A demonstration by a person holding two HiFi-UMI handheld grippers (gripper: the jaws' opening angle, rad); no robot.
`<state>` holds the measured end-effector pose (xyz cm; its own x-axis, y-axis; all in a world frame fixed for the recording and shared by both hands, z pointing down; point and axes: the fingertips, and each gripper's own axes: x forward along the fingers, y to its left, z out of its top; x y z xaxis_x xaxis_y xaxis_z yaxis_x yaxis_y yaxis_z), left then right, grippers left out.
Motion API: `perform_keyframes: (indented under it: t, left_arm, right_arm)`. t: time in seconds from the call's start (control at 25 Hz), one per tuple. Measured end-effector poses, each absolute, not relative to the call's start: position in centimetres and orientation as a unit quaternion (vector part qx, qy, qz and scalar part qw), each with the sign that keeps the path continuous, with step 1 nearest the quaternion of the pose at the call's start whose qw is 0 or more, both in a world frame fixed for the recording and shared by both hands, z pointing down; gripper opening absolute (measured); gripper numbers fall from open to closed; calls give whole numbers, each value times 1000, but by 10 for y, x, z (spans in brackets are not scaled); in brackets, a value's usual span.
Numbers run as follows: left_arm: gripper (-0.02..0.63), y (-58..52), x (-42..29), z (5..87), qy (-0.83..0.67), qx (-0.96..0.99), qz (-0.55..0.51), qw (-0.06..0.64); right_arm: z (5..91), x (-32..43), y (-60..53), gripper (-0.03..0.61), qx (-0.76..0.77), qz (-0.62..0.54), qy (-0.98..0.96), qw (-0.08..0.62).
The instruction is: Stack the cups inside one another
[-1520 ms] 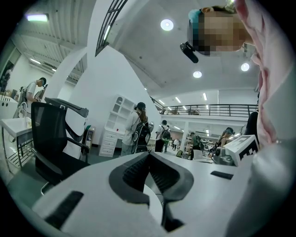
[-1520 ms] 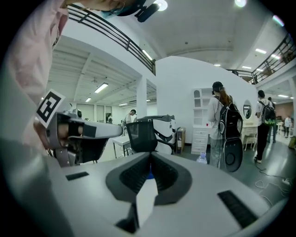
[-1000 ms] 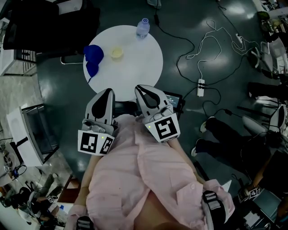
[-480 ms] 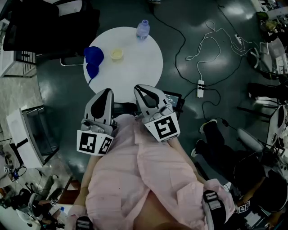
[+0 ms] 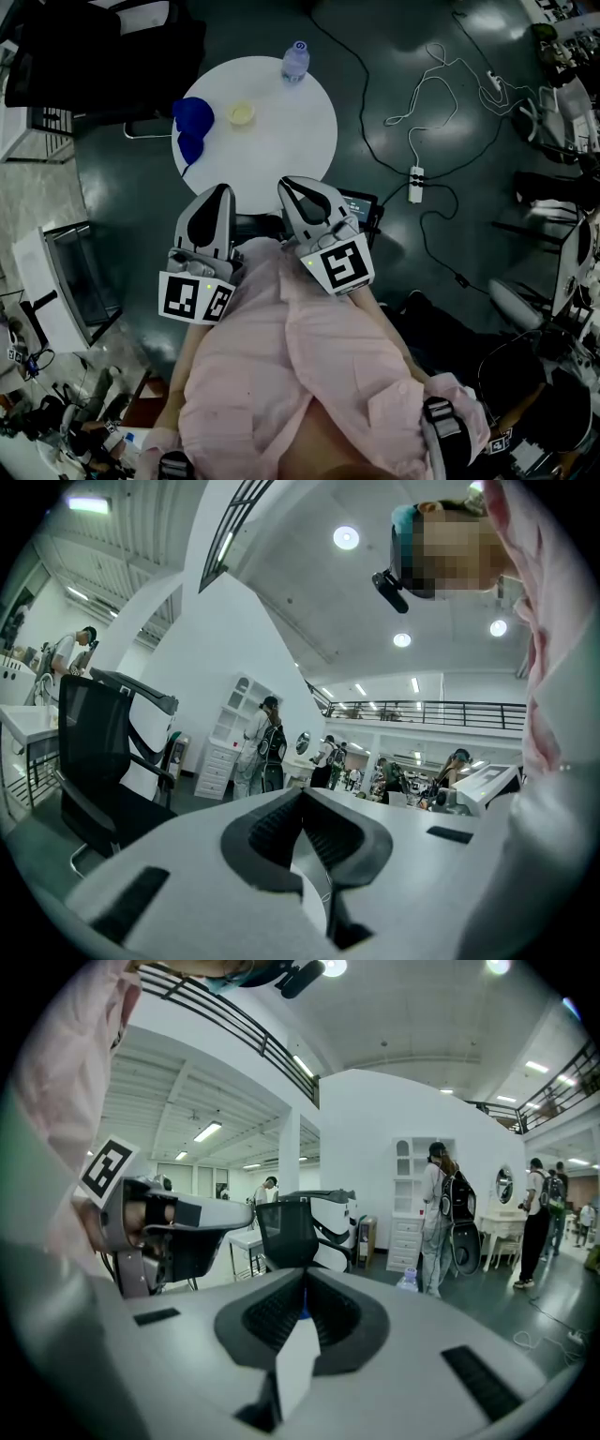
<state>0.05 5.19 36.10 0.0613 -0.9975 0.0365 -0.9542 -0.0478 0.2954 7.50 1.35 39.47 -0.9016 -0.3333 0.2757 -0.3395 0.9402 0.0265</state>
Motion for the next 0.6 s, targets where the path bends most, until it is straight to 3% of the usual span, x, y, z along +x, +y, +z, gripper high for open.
perform_keyframes:
  t: [0.6]
  left_arm:
    - [18, 50, 7, 362, -674, 723, -88, 123]
  right_arm:
    - [398, 83, 12, 32, 181, 17, -973, 140]
